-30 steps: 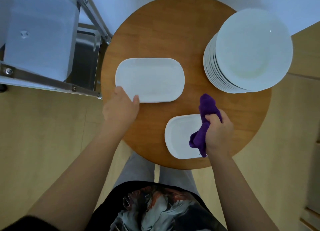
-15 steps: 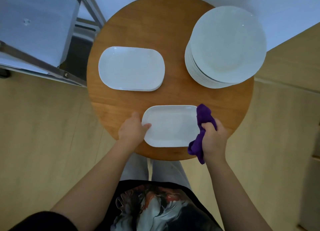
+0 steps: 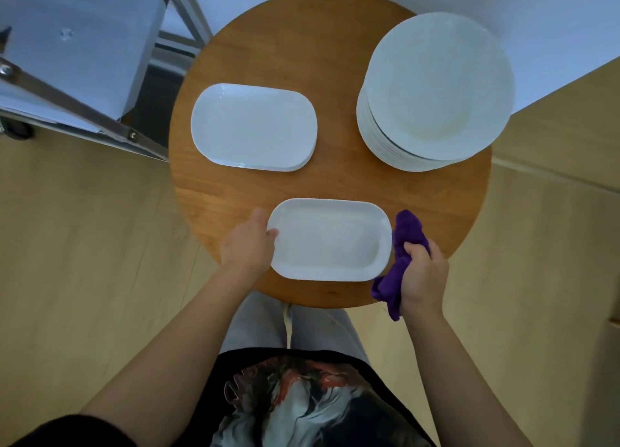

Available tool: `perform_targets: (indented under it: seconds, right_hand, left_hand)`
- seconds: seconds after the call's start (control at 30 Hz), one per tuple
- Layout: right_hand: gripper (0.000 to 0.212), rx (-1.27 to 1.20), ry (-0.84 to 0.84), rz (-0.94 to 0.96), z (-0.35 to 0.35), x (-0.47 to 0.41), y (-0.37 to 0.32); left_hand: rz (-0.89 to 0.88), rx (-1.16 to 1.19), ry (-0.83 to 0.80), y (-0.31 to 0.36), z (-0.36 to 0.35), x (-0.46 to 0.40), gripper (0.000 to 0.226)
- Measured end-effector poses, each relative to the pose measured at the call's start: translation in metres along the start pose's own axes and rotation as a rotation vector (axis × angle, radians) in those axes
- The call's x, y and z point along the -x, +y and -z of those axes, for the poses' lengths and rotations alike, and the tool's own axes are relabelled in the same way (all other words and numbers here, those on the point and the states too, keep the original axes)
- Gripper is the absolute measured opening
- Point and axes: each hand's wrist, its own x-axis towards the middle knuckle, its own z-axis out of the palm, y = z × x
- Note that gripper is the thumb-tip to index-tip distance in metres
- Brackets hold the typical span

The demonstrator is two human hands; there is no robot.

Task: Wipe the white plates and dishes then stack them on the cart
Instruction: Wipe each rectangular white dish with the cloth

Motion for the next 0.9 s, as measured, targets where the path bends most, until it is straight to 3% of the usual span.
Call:
perform_targets:
  seconds: [0.23,0.4,0.53,0.63,0.7,0.83,0.9]
  right_hand:
    - [0.020,-0.010,0.003,-0.028,0.000,-0.005,0.001]
    - [0.021,-0.009,0.008,-0.027,-0.001,-0.008,0.001]
    - [0.021,-0.008,0.004,-0.032,-0.003,-0.010,0.004]
    - [0.022,0.000,0.003,-0.042,-0.005,-0.011,0.006]
    - [0.023,0.008,0.004,-0.053,-0.006,-0.011,0.008]
    - [0.019,0.044,0.086,-0.072,-0.012,-0.010,0.011]
    - [0.018,0.125,0.155,-0.068,-0.019,-0.008,0.012]
  left_hand:
    - [-0.029,-0.057,-0.063,-0.002,0.005,0.000,0.019]
    - [-0.162,-0.056,-0.220,-0.004,0.018,-0.009,0.019]
    - [-0.184,0.254,-0.267,-0.008,0.025,-0.013,0.010]
    - [-0.034,0.709,-0.252,-0.004,0.023,-0.007,0.016]
    - [0.100,0.887,-0.261,0.006,0.019,0.000,0.014]
    - [0.204,1.018,-0.327,0.022,0.011,0.017,0.070]
    - [0.236,1.035,-0.333,0.022,0.008,0.020,0.075]
